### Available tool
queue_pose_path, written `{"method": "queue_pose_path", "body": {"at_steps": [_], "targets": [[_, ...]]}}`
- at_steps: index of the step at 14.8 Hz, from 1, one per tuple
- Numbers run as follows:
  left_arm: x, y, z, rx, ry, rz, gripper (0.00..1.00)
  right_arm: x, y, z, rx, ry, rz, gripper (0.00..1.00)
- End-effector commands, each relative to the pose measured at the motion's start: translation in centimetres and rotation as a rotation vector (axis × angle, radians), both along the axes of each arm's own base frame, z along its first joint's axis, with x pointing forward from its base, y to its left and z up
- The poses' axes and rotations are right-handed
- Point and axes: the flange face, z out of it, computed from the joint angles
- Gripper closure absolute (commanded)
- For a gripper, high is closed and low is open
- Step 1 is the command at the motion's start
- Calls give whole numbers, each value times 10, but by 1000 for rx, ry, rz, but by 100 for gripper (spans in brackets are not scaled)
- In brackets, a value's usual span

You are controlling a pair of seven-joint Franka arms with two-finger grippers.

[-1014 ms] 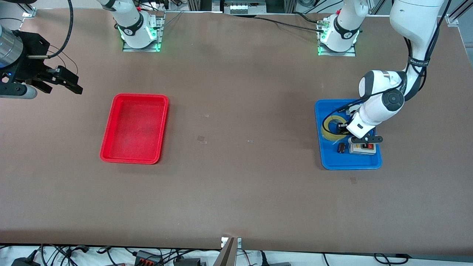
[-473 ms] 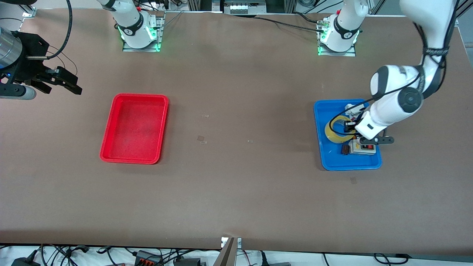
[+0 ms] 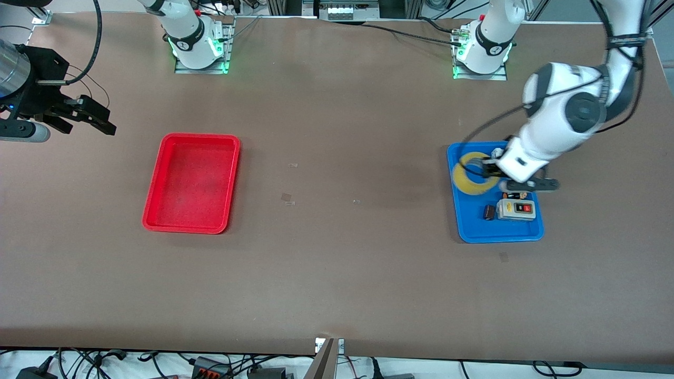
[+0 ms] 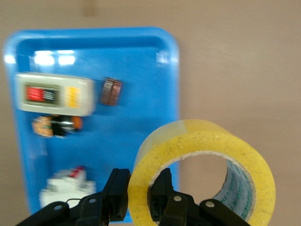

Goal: Place and move tape with both arms
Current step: 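Lift the tape roll and carry it toward the table middle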

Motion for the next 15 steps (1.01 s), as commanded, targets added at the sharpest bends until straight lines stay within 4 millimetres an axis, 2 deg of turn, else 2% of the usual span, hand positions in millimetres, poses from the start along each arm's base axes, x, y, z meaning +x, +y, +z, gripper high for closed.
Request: {"method": "queue_pose_path", "body": {"at_steps": [1, 4, 7, 9, 11, 13, 15], "targets": [[-21, -66, 1, -8, 6, 1, 100, 4, -2, 2, -1, -10, 0, 1], [-34, -144, -13, -41, 39, -24, 99, 5, -4, 1, 0, -11, -5, 1], [-47, -217, -41, -18, 64, -46, 99, 9, -9, -2, 0, -14, -12, 1], [-42, -247, -67, 33, 46, -22, 99, 9, -12, -3, 0, -11, -16, 1], [-38, -266, -96, 75, 34, -13, 99, 10, -13, -4, -2, -11, -18, 1], [-34, -280, -112, 77, 36, -10, 99, 12, -16, -8, 0, -5, -22, 1], [-32, -290, -119, 67, 41, -14, 98, 13, -20, -9, 0, -5, -25, 1]]}}
